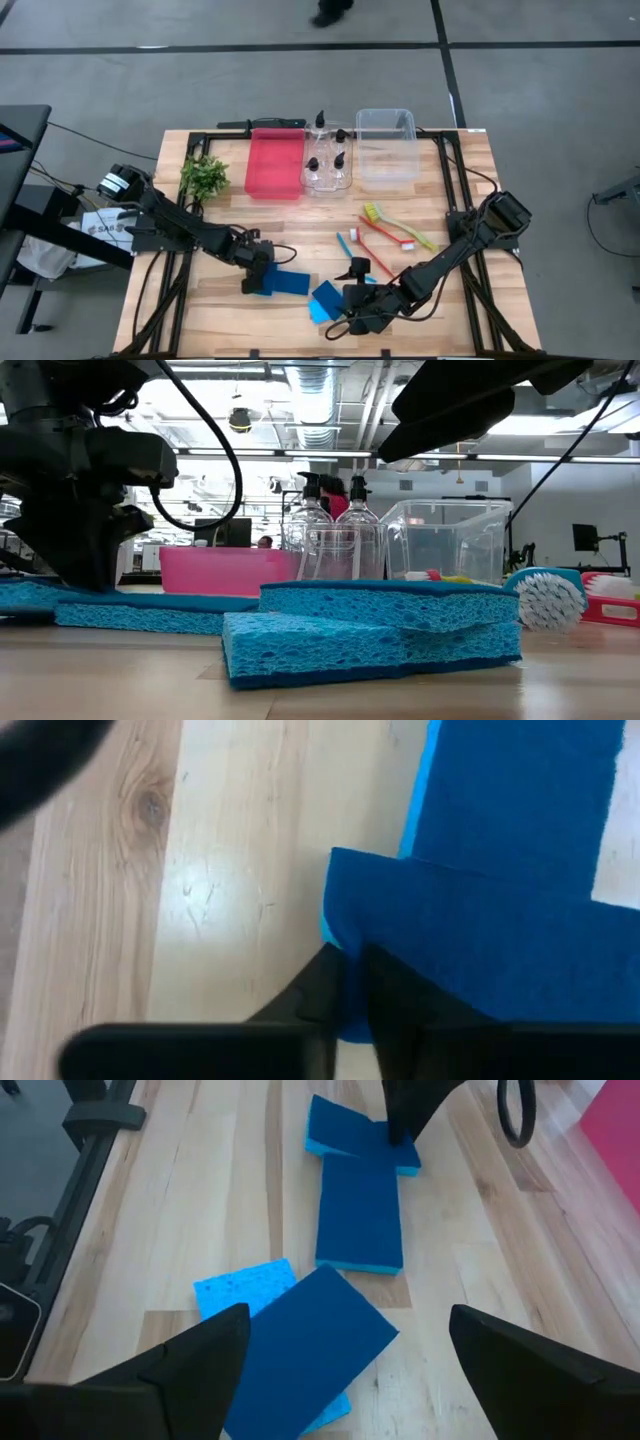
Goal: Pick & Place Kitchen Sink Supplies
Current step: Put the blue sponge into the pink bin
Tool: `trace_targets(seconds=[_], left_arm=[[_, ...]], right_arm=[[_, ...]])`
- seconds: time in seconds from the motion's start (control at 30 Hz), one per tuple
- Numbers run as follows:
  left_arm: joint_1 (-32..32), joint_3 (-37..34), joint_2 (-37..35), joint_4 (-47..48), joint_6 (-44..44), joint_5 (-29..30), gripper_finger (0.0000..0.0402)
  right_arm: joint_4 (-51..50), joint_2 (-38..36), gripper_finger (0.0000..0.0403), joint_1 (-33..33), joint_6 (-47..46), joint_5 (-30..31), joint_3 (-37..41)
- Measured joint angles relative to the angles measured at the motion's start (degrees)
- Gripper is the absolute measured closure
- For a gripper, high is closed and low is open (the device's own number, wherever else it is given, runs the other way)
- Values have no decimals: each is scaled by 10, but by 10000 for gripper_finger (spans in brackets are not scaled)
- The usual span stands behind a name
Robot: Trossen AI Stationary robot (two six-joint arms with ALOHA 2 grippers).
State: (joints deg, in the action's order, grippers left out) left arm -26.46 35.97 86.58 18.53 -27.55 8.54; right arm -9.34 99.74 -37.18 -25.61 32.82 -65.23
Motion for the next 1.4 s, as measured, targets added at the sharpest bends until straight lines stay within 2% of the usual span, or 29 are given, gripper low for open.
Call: trace_targets(seconds=[0.1, 0.3, 0.4, 0.63, 0.8, 1.03, 1.13, 1.23, 1.4], left_arm=[[0, -1, -14, -1, 16, -1, 389], [0, -4, -80, 31, 30, 19, 387], [1, -4, -122, 71, 32, 52, 391], [7, -3, -230, 98, 54, 162, 387], [37, -2, -292, 96, 92, 278, 389], [127, -2, -337, 93, 138, 465, 390], [181, -2, -338, 74, 139, 517, 388], [237, -1, -330, 32, 164, 508, 385], [304, -1, -295, -27, 211, 427, 387]], right_arm=[[0, 0, 65, 0, 0, 0, 0], [0, 0, 65, 0, 0, 0, 0], [2, 0, 65, 0, 0, 0, 0], [9, 0, 65, 0, 0, 0, 0], [15, 0, 65, 0, 0, 0, 0], [22, 0, 65, 0, 0, 0, 0], [22, 0, 65, 0, 0, 0, 0], [22, 0, 65, 0, 0, 0, 0], [24, 0, 65, 0, 0, 0, 0]])
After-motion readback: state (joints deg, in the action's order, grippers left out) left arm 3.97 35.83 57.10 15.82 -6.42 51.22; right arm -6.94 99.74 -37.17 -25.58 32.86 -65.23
